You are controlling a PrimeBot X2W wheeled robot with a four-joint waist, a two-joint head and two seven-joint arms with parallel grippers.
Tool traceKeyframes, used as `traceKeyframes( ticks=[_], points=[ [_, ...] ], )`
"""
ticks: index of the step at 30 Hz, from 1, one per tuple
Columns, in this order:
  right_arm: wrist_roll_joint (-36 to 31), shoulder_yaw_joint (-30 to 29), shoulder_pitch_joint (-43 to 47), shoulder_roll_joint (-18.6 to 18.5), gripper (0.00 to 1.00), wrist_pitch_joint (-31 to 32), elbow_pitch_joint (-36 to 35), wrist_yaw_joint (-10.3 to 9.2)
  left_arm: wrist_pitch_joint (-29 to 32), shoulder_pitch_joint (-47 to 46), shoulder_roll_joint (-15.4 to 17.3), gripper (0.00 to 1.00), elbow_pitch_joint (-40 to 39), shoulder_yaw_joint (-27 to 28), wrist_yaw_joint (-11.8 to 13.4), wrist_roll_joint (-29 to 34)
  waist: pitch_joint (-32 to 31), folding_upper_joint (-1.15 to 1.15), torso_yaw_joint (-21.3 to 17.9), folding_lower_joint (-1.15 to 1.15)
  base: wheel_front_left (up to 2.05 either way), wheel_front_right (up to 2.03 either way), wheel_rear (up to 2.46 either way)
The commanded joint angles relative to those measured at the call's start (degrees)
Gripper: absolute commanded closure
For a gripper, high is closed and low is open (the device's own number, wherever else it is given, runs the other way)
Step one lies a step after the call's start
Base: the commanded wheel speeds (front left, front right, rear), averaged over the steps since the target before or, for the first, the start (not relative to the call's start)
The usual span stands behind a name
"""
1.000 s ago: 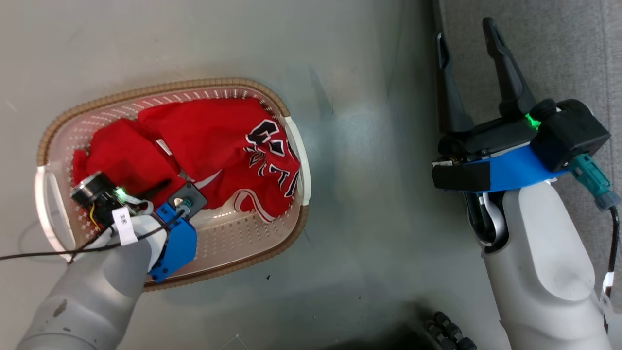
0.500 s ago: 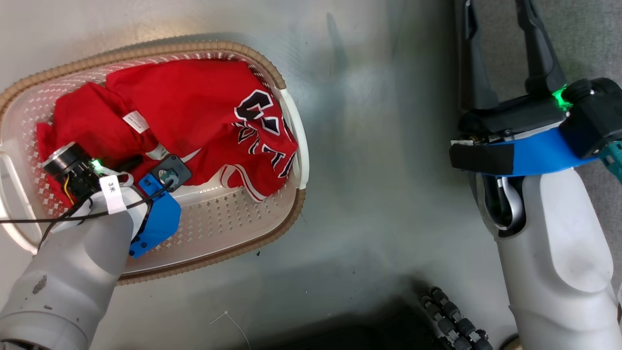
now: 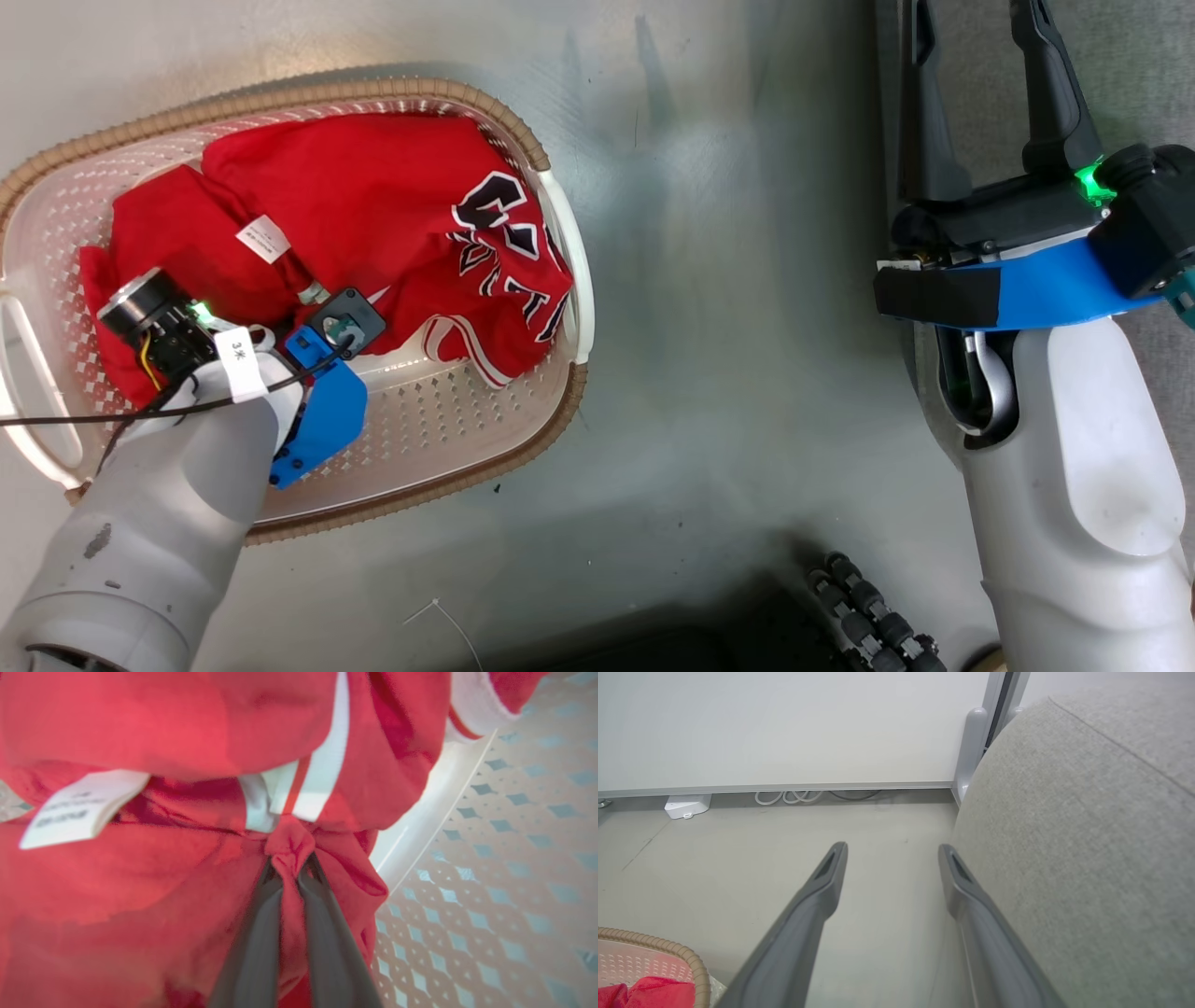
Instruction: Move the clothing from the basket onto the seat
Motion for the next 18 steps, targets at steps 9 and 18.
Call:
traceKeyframes(
  ticks=[9,18],
  points=[
    [-0.6,-0.4,1.2,-0.1,0.00,-0.3,0.9,-0.04,-2.4,2.0,-2.6,1.00,0.1,-0.3,0.9,-1.6,-4.1,0.00,1.2,0.00,0.00,0.00,0.00],
    [-1.3,-0.4,3.3,-0.1,0.00,-0.3,2.4,-0.04,-7.1,4.6,-3.9,1.00,0.1,0.1,-0.3,-4.4,-10.8,0.00,3.5,0.00,0.00,0.00,0.00]
  ],
)
